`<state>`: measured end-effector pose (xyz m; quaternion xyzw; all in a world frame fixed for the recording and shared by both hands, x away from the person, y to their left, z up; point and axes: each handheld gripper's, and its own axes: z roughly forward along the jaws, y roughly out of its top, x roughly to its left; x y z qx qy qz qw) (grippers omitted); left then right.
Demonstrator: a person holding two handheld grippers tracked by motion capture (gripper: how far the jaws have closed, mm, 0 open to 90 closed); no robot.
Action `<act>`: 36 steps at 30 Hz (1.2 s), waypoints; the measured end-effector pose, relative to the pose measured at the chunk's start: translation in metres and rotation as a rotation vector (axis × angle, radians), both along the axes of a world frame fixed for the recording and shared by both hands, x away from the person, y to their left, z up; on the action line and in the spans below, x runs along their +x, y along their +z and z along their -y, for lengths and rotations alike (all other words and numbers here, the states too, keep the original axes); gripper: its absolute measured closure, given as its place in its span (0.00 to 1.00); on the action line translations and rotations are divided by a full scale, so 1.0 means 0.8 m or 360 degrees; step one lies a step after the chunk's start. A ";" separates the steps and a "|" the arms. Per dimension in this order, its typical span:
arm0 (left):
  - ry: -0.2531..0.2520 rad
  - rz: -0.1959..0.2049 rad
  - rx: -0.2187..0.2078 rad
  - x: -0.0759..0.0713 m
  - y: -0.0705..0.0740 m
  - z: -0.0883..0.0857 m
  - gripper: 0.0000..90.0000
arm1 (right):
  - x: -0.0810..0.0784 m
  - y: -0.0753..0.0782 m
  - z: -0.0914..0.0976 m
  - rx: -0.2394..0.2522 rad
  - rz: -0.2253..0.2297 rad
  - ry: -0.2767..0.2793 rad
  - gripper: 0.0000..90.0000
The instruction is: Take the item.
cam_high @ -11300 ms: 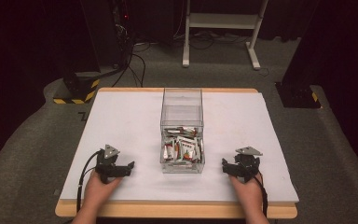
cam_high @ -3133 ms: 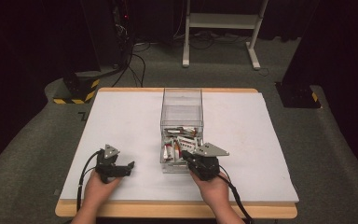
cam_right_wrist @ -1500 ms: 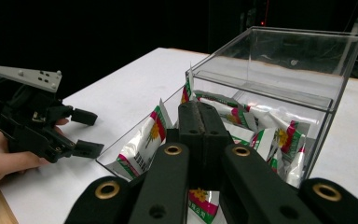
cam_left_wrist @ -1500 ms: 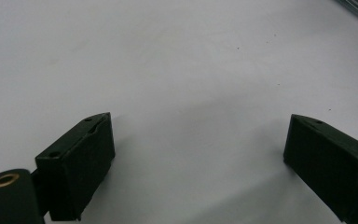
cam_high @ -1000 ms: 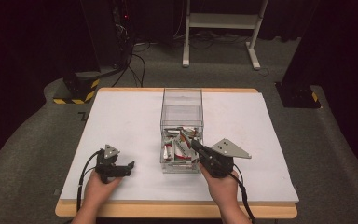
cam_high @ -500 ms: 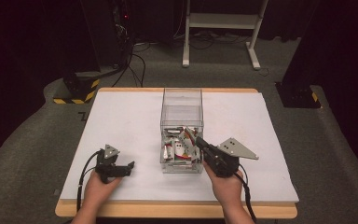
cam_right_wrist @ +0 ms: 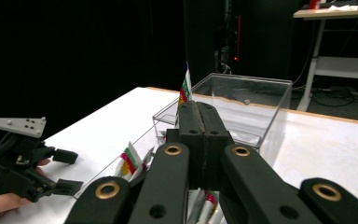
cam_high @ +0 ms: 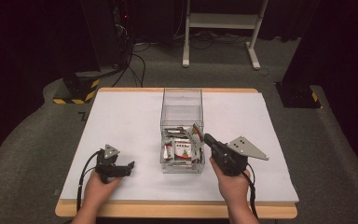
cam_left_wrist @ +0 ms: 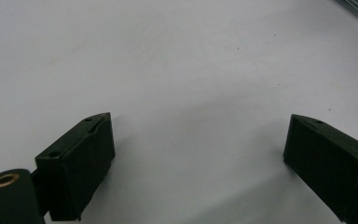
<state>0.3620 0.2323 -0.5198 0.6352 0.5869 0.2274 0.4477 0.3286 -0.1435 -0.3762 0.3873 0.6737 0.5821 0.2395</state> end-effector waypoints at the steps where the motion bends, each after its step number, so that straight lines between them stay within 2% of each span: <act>1: 0.0007 0.0006 -0.0008 0.000 0.000 0.001 0.10 | 0.000 0.001 0.002 0.0003 -0.0002 -0.0008 1.00; 15: 0.0000 0.0001 0.0000 0.000 0.000 0.000 0.10 | 0.005 0.004 0.024 0.0033 0.0013 -0.0099 1.00; 36: -0.0001 -0.0001 0.0001 0.000 0.000 0.000 0.10 | 0.017 -0.004 0.053 0.0011 0.0006 -0.0247 1.00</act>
